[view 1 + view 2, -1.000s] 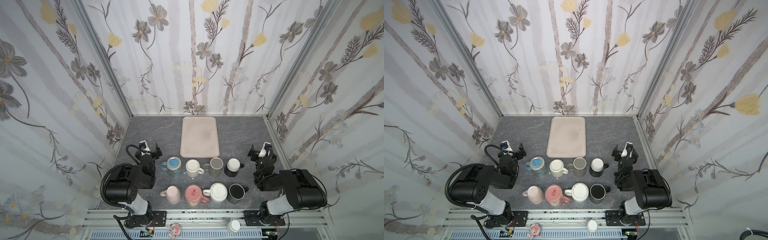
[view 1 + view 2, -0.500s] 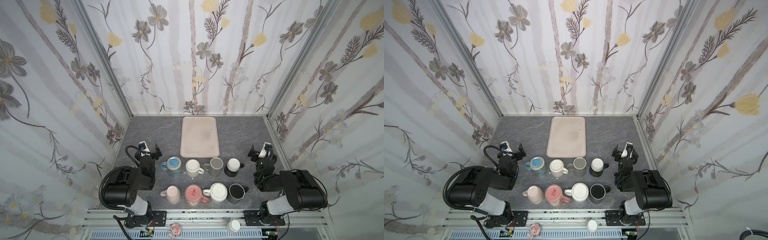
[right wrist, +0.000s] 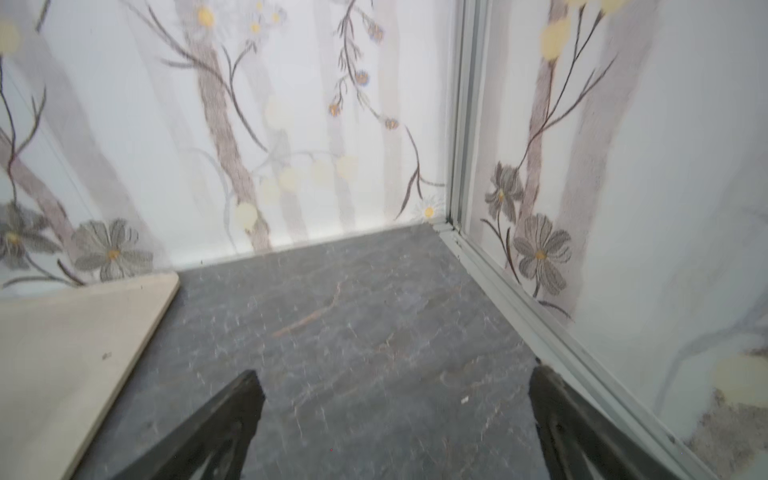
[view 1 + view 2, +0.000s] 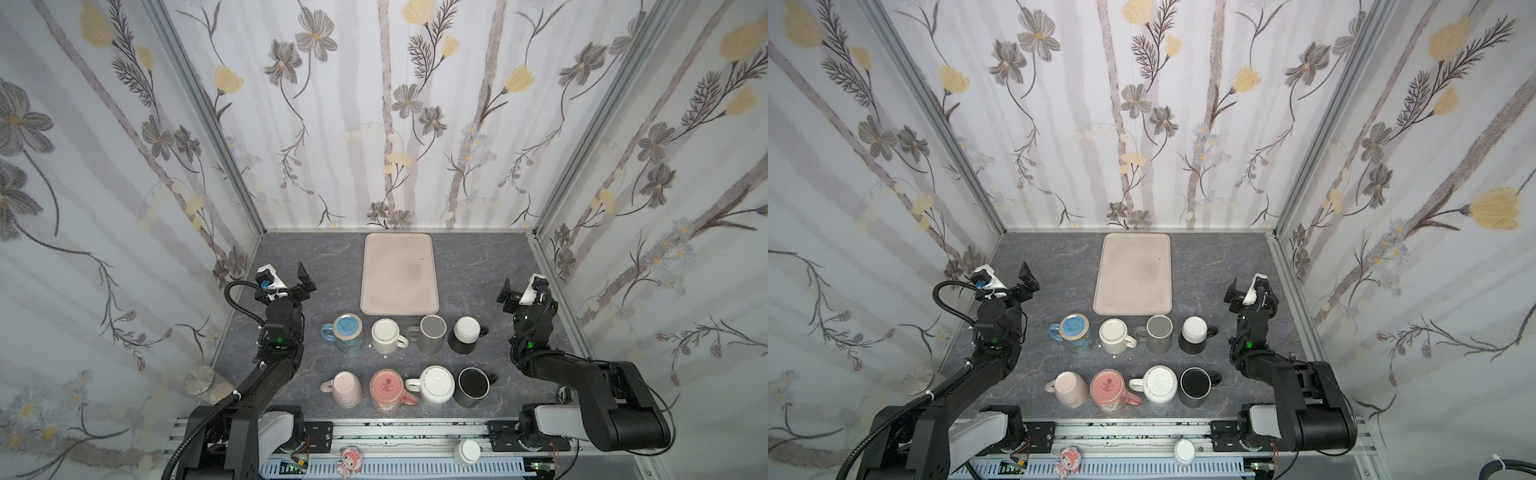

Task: Turn the mug right side up
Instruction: 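Move the right gripper over the white mug while the left arm rises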

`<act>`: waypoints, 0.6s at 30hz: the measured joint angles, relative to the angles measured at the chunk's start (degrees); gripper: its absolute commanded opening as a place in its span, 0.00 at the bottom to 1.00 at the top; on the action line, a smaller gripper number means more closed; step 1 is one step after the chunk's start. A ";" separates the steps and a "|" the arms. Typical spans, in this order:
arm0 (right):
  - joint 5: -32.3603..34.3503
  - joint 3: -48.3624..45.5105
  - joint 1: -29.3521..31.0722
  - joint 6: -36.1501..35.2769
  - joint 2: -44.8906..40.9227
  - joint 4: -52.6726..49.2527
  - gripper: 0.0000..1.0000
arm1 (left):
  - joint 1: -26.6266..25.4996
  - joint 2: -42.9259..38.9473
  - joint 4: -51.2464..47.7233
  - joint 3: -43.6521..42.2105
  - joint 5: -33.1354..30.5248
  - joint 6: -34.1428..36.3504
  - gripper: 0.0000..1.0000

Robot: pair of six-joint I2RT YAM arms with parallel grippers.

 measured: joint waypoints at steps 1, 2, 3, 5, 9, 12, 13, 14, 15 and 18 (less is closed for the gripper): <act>2.95 2.14 0.17 1.75 -0.55 -2.64 0.99 | 0.11 -1.64 -0.33 -0.46 -0.04 -1.51 1.00; 5.66 3.98 0.17 4.04 -0.55 -5.79 0.99 | 0.22 -3.23 -0.92 -0.92 -0.28 -3.08 1.00; 8.41 6.27 0.15 7.61 -0.52 -10.64 1.00 | 0.42 -4.98 -1.38 -1.40 -1.14 -5.22 1.00; 11.96 11.30 -0.17 16.96 -0.39 -21.90 1.00 | 0.87 -8.26 -2.16 -2.36 -3.32 -9.90 1.00; 6.82 15.74 -3.85 32.59 0.79 -35.82 1.00 | 1.70 -15.47 -3.91 -5.62 -5.99 -19.74 1.00; -1.51 14.34 -4.28 37.27 1.27 -40.00 1.00 | 2.10 -19.54 -5.27 -7.89 -6.67 -25.18 1.00; -4.15 14.16 -4.11 37.73 1.05 -40.65 1.00 | 2.23 -20.55 -5.95 -8.13 -6.36 -26.25 1.00; -6.32 14.16 -4.00 37.77 0.52 -41.40 1.00 | 2.27 -21.24 -6.23 -8.13 -5.77 -26.82 1.00; -8.17 14.23 -3.82 37.77 -0.33 -42.25 1.00 | 2.36 -21.86 -6.25 -8.11 -4.68 -27.50 1.00; -12.09 14.82 -2.58 36.94 -3.17 -45.11 1.00 | 2.45 -23.06 -7.76 -7.58 -1.25 -30.14 1.00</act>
